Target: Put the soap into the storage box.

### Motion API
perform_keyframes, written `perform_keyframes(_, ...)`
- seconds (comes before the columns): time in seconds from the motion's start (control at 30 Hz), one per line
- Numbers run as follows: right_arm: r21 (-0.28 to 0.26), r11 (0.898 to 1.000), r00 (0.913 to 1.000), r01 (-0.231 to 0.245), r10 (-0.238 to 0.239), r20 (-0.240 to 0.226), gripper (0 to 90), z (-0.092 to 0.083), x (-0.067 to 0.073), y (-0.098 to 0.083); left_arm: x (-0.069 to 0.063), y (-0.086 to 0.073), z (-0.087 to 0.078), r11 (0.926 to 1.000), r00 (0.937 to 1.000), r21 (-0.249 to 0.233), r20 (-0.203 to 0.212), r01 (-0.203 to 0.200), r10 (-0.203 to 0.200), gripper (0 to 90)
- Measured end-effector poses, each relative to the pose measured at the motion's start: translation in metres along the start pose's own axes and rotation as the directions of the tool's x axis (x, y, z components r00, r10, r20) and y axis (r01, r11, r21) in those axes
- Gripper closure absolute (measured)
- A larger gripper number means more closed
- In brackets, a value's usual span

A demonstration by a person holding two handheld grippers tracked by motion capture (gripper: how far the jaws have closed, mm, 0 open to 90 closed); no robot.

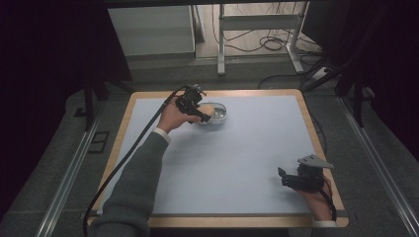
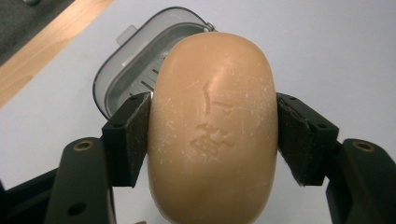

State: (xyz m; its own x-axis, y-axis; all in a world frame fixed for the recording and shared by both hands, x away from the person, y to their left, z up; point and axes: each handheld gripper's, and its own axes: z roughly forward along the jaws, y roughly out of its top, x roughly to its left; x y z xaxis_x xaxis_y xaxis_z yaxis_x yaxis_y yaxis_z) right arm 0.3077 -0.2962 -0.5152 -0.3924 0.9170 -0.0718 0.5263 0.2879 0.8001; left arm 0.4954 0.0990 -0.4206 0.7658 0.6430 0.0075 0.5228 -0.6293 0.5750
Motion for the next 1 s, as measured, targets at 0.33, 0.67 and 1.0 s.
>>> perform_keyframes(0.33,0.005,1.000,1.0000,0.000,0.000,0.003,8.8,0.001,0.000,0.000,0.010,0.010,0.013,0.9998,0.9999,0.015,0.007,-0.008,0.008,32.4)
perform_keyframes(0.67,0.007,1.000,1.0000,-0.003,0.003,0.001,8.8,0.001,-0.001,-0.001,0.015,0.024,0.037,0.9988,0.9994,0.042,0.026,-0.024,0.022,32.4)
perform_keyframes(1.0,0.012,1.000,1.0000,-0.005,0.005,0.008,8.8,0.002,-0.003,-0.002,0.024,0.025,0.058,0.9973,0.9994,0.071,0.030,-0.018,0.016,32.3)
